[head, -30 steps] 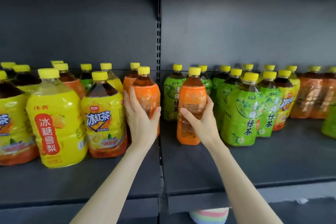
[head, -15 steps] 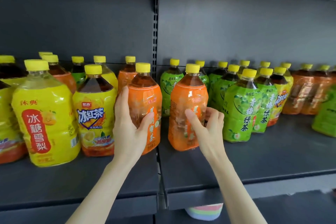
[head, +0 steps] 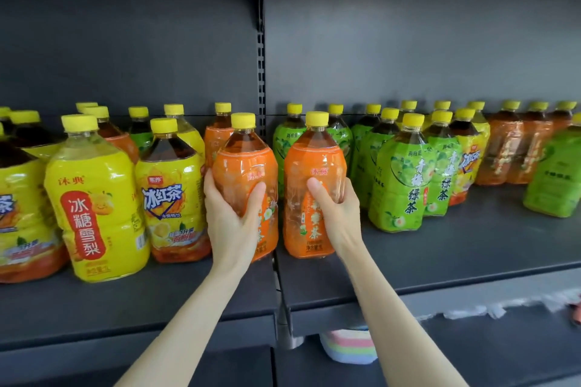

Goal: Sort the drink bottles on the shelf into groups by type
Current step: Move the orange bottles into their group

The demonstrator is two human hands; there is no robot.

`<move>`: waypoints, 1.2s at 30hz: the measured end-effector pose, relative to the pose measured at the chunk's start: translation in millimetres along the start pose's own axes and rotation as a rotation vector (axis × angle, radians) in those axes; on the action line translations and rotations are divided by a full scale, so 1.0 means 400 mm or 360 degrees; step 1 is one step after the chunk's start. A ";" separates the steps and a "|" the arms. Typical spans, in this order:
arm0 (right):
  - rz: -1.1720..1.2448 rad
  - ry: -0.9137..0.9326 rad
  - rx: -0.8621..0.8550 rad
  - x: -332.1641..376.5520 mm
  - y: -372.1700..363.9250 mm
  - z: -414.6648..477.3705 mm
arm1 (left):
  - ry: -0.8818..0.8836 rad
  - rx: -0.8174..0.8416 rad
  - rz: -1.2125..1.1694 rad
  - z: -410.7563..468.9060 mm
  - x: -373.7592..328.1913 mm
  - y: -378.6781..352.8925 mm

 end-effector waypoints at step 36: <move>-0.0271 0.0191 -0.0599 0.230 1.223 -0.128 | -0.0060 0.0560 -0.0619 -0.691 -0.438 -0.818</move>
Point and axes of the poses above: each hand's wrist, its own z-axis towards the middle knuckle, its own y-axis out of the back of the hand, x = y × z, the point moved 4 cm from there along z, towards the middle knuckle, and after that the axes turned 7 degrees about y, right-handed, at the moved point
